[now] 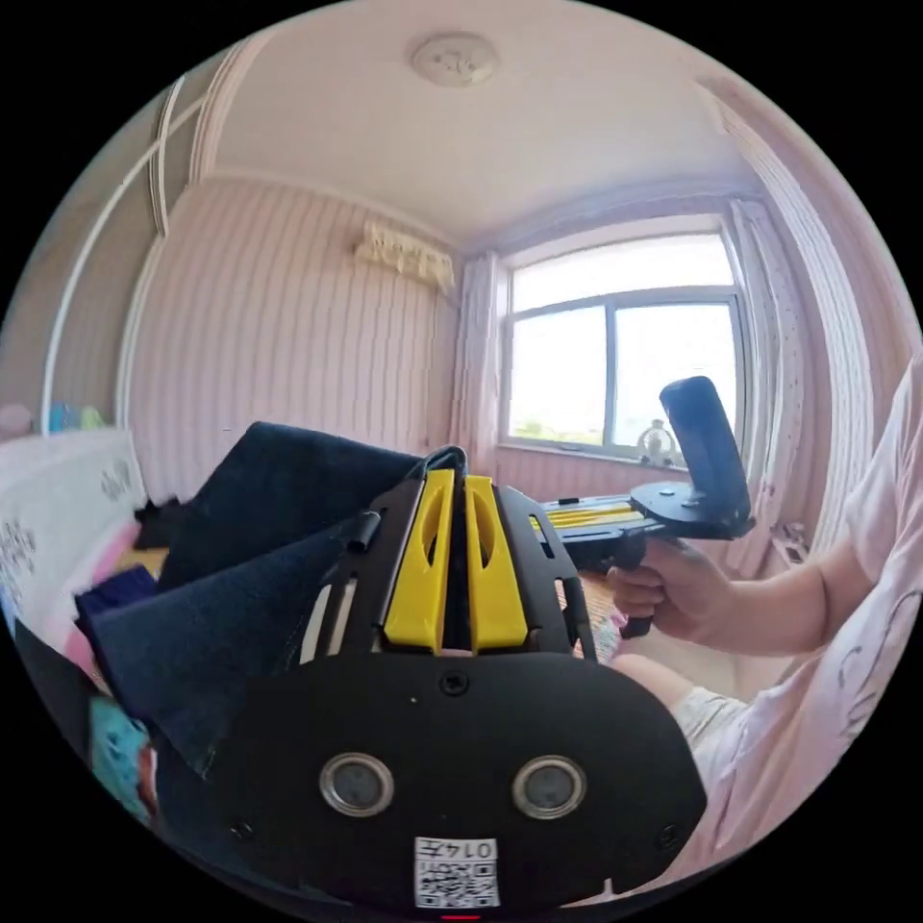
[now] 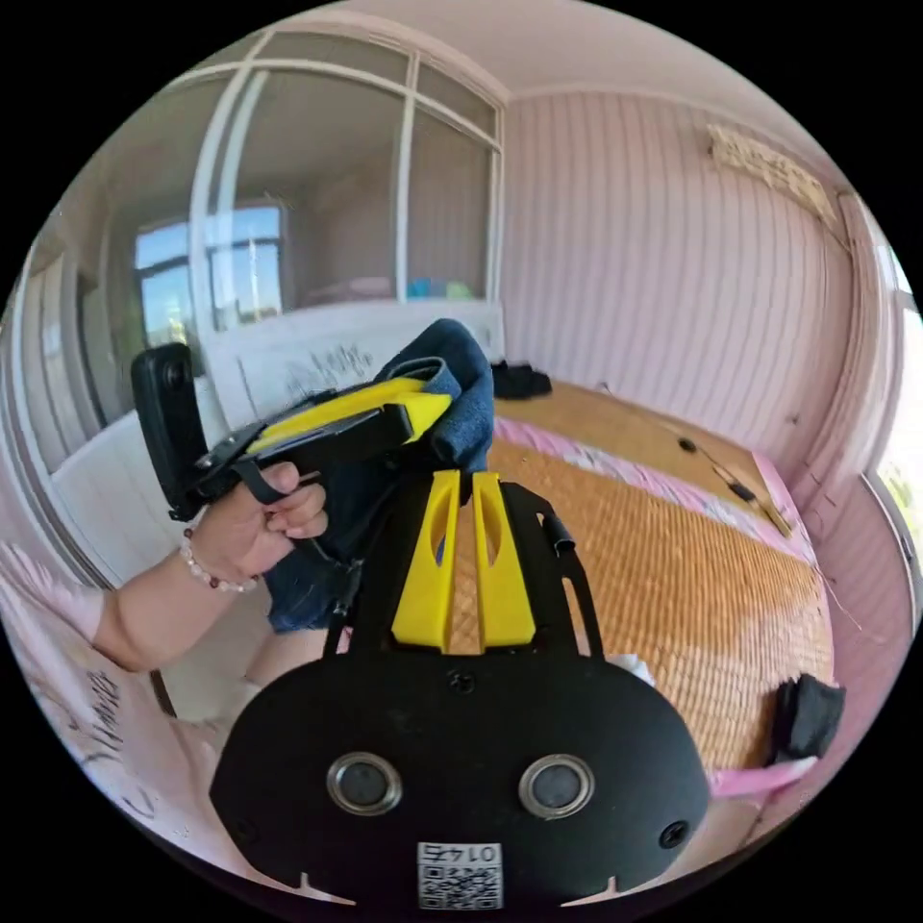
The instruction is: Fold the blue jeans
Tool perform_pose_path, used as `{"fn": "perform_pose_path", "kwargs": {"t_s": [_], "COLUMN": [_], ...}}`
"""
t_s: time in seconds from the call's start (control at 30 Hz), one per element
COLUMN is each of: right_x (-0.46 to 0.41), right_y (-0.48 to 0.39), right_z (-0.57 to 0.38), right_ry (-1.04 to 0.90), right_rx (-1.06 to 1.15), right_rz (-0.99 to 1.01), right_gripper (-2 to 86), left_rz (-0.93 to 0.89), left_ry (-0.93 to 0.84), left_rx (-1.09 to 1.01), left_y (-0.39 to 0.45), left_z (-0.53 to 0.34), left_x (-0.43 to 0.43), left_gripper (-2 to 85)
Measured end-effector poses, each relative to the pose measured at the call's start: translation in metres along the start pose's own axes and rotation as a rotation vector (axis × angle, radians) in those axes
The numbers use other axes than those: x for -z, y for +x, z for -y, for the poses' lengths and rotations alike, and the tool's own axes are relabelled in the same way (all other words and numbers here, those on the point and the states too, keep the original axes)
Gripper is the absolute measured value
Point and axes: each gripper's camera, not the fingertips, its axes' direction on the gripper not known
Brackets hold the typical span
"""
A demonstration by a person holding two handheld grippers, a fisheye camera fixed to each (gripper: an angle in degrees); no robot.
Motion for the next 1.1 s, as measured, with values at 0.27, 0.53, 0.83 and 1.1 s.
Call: {"fn": "perform_pose_path", "kwargs": {"t_s": [0.27, 0.53, 0.83, 1.1], "right_x": [-0.126, -0.166, -0.230, -0.164], "right_y": [0.100, 0.090, 0.018, 0.071], "right_z": [-0.114, -0.073, -0.061, 0.006], "right_ry": [-0.562, -0.559, -0.756, -0.637], "right_rx": [-0.218, 0.028, 0.373, 0.162], "right_rz": [-0.058, 0.047, -0.111, 0.181], "right_gripper": [0.4, 17.4, 12.2, 2.7], "left_rz": [-0.103, 0.420, 0.331, 0.371], "left_ry": [-0.532, -0.635, -0.809, -0.878], "left_rx": [0.342, 0.571, 0.708, 0.747], "left_y": [-0.030, -0.115, -0.156, -0.175], "left_z": [-0.170, -0.202, -0.229, -0.226], "left_x": [-0.095, 0.014, -0.048, -0.071], "left_gripper": [1.5, 8.7, 12.1, 4.1]}}
